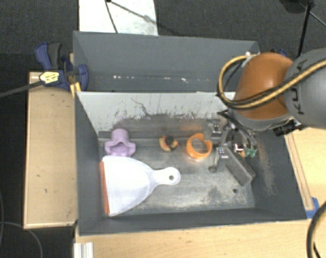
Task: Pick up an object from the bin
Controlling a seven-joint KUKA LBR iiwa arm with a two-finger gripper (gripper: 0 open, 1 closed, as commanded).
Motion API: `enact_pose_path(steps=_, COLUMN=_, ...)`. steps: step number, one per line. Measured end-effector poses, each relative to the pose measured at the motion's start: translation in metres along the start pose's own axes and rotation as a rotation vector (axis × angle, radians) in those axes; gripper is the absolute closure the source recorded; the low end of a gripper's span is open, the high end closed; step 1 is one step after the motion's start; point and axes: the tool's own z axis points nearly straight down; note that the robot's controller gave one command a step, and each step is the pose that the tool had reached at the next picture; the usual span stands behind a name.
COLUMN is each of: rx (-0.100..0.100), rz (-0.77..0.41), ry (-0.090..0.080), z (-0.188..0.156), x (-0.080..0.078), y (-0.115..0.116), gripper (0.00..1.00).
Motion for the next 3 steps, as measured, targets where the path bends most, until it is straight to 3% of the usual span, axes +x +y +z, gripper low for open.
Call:
enact_pose_path(steps=1, rx=0.0, rz=-0.001, ry=-0.008, z=-0.005, x=-0.002, y=0.0, gripper=0.0)
enact_pose_path(steps=2, rx=0.002, rz=-0.054, ry=-0.005, z=-0.018, x=0.013, y=0.048, gripper=0.0)
enact_pose_path(steps=3, rx=-0.003, rz=-0.028, ry=-0.01, z=0.0, x=0.015, y=0.073, gripper=0.0)
